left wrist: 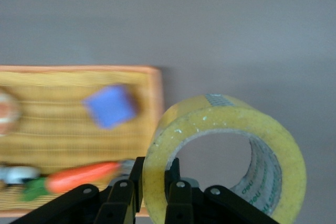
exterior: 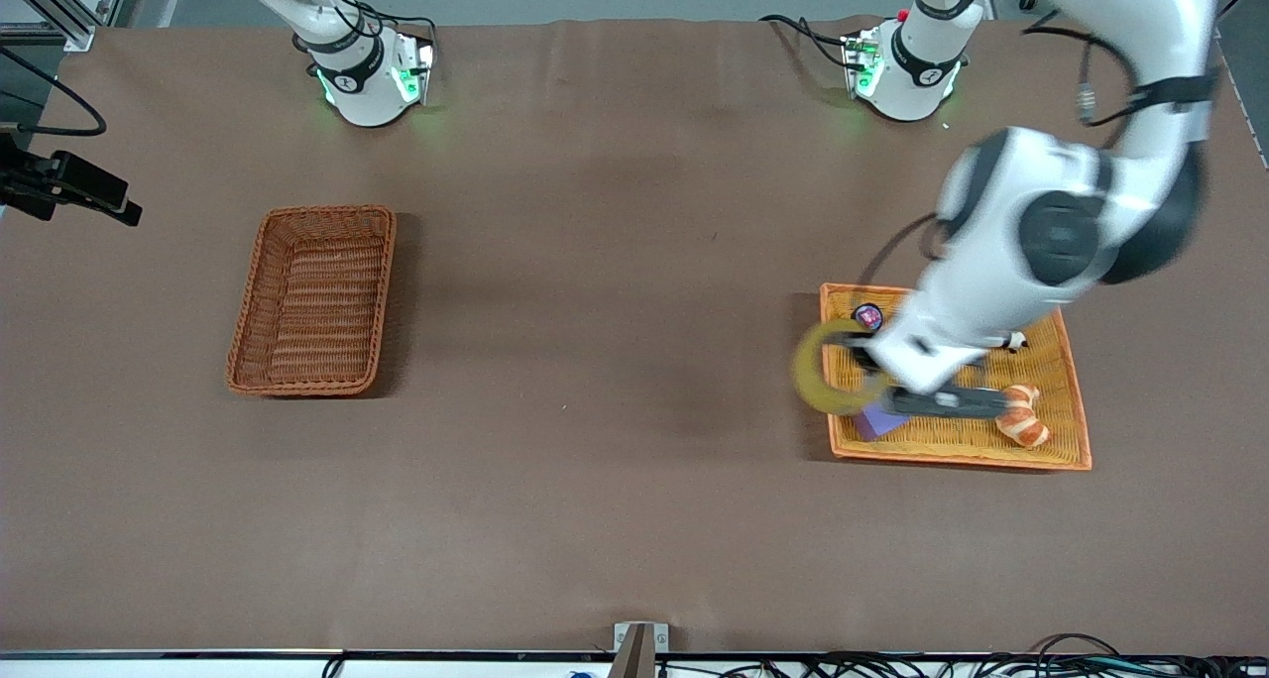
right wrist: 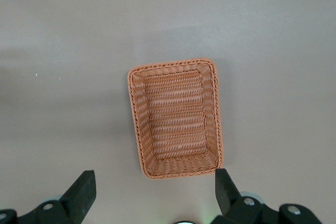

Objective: Move tape to another basket
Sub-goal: 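Lift the tape roll and set it down mid-table with the left gripper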

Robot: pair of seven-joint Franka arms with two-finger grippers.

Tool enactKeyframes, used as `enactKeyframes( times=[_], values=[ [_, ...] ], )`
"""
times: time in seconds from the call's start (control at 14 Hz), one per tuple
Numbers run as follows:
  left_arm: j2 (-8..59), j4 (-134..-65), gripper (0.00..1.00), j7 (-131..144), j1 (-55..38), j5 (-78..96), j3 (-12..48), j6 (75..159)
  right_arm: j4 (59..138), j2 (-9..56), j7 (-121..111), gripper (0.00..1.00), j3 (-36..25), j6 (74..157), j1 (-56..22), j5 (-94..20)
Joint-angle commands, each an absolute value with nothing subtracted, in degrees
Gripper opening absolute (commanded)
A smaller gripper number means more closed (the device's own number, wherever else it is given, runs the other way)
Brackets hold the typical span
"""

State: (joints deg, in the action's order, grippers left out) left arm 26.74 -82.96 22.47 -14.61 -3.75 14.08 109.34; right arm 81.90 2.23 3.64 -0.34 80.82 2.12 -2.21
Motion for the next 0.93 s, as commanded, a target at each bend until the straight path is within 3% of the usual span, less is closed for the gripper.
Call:
enactKeyframes(
  times=[0.0, 0.29, 0.5, 0.57, 0.64, 0.71, 0.79, 0.86],
  values=[
    [37.85, -75.16, 0.0, 28.36, -24.74, -3.95, 13.01, 115.62, 82.35, 1.85, 3.08, 1.0, -0.79, 80.42, 1.76, -2.55],
    [46.38, -74.53, 0.0, 40.58, -33.47, -3.95, 12.92, 130.14, 82.35, 1.85, 3.08, 1.0, -0.79, 80.16, 1.76, -2.55],
    [50.18, -74.53, 0.01, 44.9, -36.55, -3.87, 12.92, 133.85, 82.35, 1.85, 3.08, 1.0, -0.79, 80.16, 1.76, -2.55],
    [50.62, -74.62, 0.06, 45.87, -37.0, -3.95, 12.83, 133.86, 82.35, 1.93, 3.08, 1.0, -0.79, 80.07, 1.76, -2.64],
    [51.32, -74.88, 0.21, 46.31, -37.61, -4.04, 12.83, 133.86, 82.35, 1.93, 3.16, 1.0, -0.79, 79.98, 1.76, -2.81],
    [52.02, -74.8, 0.43, 47.28, -38.57, -4.13, 12.83, 133.86, 82.35, 2.02, 3.16, 1.0, -0.79, 79.98, 1.58, -3.33],
    [52.38, -74.79, 0.88, 49.03, -39.19, -4.3, 12.75, 134.03, 82.44, 2.11, 3.16, 1.0, -0.7, 80.07, 1.41, -3.95],
    [52.03, -74.79, 1.0, 49.65, -39.46, -4.48, 12.74, 133.86, 82.44, 2.2, 3.08, 1.0, -0.62, 80.16, 1.23, -4.91]
  ],
)
